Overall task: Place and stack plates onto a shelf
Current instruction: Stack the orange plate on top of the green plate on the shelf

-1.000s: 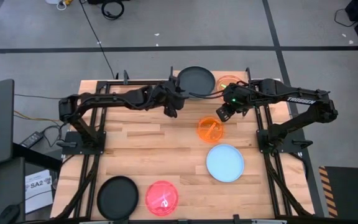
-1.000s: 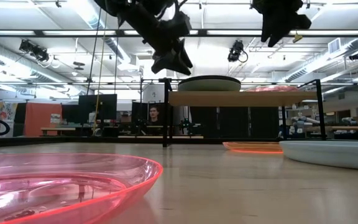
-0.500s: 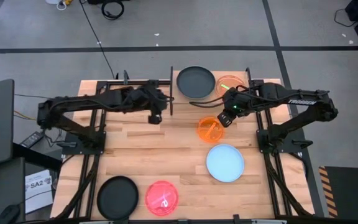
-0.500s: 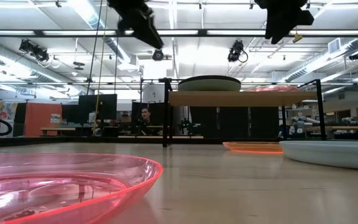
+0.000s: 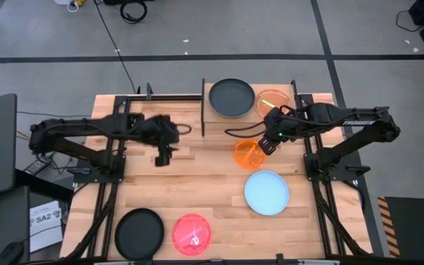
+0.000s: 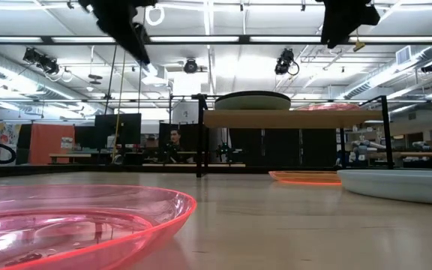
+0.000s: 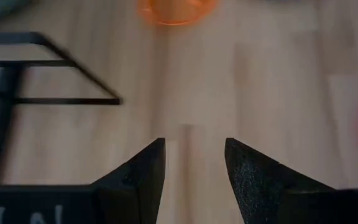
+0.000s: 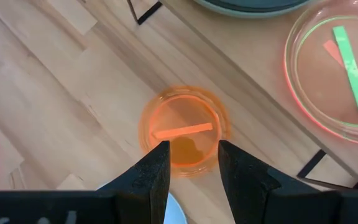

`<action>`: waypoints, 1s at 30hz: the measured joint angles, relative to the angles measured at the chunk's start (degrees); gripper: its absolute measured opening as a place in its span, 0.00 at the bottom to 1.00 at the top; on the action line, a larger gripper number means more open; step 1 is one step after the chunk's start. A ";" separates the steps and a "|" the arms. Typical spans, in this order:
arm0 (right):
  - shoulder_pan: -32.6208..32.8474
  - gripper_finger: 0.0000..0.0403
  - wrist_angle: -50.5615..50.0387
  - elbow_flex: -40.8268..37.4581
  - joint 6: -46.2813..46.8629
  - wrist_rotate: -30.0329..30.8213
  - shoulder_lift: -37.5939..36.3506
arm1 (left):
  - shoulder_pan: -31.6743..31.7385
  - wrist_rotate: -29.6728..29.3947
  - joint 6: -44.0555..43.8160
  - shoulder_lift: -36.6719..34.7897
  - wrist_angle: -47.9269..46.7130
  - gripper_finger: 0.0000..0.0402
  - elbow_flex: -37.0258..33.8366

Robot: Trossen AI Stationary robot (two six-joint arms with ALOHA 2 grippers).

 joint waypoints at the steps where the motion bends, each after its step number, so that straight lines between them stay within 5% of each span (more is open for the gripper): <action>1: 0.36 0.35 0.30 -0.33 0.61 0.24 0.00 | -0.74 0.61 -1.21 -0.64 2.26 0.43 -2.21; 11: 4.19 0.35 0.98 -16.40 15.19 -1.26 -0.75 | -5.00 1.45 -5.80 -5.35 20.60 0.43 -19.98; 18: 4.07 0.35 4.14 -25.81 23.22 -5.10 -1.59 | -4.97 1.13 -5.40 -5.37 23.51 0.43 -20.76; 30: 1.42 0.35 19.57 -37.25 23.18 -5.07 -1.62 | -4.95 1.13 -5.34 -5.37 25.00 0.43 -20.76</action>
